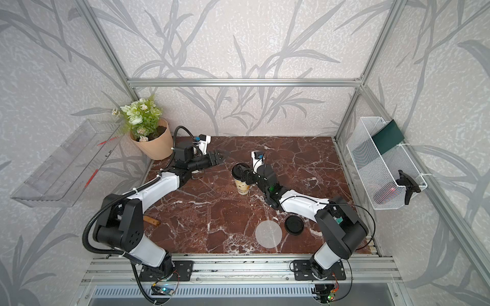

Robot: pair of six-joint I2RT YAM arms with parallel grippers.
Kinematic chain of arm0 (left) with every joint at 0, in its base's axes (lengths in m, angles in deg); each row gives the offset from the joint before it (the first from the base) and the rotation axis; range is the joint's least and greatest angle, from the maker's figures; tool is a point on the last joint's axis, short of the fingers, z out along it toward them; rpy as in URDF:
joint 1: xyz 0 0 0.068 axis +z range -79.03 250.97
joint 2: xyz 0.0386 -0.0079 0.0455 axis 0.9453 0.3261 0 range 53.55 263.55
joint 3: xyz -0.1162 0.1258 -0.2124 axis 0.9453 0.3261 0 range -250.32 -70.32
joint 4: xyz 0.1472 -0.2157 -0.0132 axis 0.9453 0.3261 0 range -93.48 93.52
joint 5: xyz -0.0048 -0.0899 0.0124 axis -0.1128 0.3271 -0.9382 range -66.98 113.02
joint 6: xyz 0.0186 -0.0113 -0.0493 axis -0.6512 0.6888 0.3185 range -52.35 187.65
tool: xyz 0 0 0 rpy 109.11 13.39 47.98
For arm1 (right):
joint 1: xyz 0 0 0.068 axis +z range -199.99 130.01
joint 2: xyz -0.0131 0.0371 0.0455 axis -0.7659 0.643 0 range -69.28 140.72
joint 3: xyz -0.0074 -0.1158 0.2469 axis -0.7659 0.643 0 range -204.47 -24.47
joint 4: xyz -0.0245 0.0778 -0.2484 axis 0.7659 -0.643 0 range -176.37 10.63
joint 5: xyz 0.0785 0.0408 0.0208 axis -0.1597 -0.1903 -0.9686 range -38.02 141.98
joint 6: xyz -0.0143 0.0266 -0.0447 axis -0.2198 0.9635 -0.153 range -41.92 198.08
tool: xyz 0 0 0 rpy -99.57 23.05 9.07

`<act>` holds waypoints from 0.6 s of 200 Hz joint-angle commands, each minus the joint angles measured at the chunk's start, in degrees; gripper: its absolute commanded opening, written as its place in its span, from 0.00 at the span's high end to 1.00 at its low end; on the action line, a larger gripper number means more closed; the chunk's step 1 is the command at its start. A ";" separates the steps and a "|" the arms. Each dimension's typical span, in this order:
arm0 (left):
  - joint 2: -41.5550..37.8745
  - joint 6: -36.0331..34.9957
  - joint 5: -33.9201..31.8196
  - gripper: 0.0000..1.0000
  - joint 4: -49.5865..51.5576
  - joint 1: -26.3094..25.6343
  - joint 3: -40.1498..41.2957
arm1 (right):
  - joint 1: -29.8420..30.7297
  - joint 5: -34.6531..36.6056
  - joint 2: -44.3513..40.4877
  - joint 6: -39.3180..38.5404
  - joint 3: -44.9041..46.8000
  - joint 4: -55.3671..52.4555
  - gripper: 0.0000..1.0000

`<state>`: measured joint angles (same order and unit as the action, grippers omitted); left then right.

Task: Put the leak-proof paper on the milk tea cups
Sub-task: Secure the cup lid on the cup.

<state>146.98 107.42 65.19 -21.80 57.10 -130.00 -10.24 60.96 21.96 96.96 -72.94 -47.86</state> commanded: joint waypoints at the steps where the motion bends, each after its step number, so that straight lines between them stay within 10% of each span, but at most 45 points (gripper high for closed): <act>1: 1.16 3.10 3.69 0.35 -6.47 -1.06 1.12 | 0.23 0.43 4.18 -2.94 3.86 -13.95 0.17; 120: 2.32 6.09 4.61 0.46 -15.04 -2.13 10.84 | 0.17 0.33 5.97 -2.55 3.47 -13.82 0.17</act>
<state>150.34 112.76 69.50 -34.46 55.22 -120.86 -10.24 60.67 23.47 97.98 -73.36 -45.83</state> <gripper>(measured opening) 0.540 0.829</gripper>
